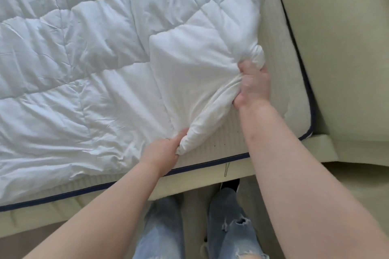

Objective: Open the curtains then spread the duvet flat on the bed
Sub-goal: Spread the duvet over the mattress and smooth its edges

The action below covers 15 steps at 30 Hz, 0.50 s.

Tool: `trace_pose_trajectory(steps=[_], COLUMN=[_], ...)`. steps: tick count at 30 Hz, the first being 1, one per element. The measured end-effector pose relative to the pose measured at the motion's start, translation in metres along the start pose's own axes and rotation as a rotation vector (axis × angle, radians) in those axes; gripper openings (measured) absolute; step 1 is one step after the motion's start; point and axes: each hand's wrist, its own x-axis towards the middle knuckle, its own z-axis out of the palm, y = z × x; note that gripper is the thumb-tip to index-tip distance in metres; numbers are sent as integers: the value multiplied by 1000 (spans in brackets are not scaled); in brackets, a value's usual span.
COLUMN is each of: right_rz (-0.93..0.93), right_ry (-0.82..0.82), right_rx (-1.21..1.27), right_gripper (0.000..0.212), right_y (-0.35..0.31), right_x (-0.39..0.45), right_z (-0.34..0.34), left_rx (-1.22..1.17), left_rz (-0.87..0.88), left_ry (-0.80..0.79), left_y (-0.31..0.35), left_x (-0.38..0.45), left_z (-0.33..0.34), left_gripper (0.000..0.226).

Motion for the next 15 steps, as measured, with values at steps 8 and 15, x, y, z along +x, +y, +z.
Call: trace_pose_trajectory(steps=[8, 15], right_rz=[-82, 302], right_ry=[241, 350], right_rx=[-834, -584], right_gripper=[16, 49], right_y=[20, 32], right_x=[-48, 13], right_z=[-181, -235], left_rx=[321, 379], left_rz=[-50, 86], left_ry=[-351, -167], left_y=[60, 73], left_x=[49, 54], left_z=[9, 16], left_gripper=[58, 52])
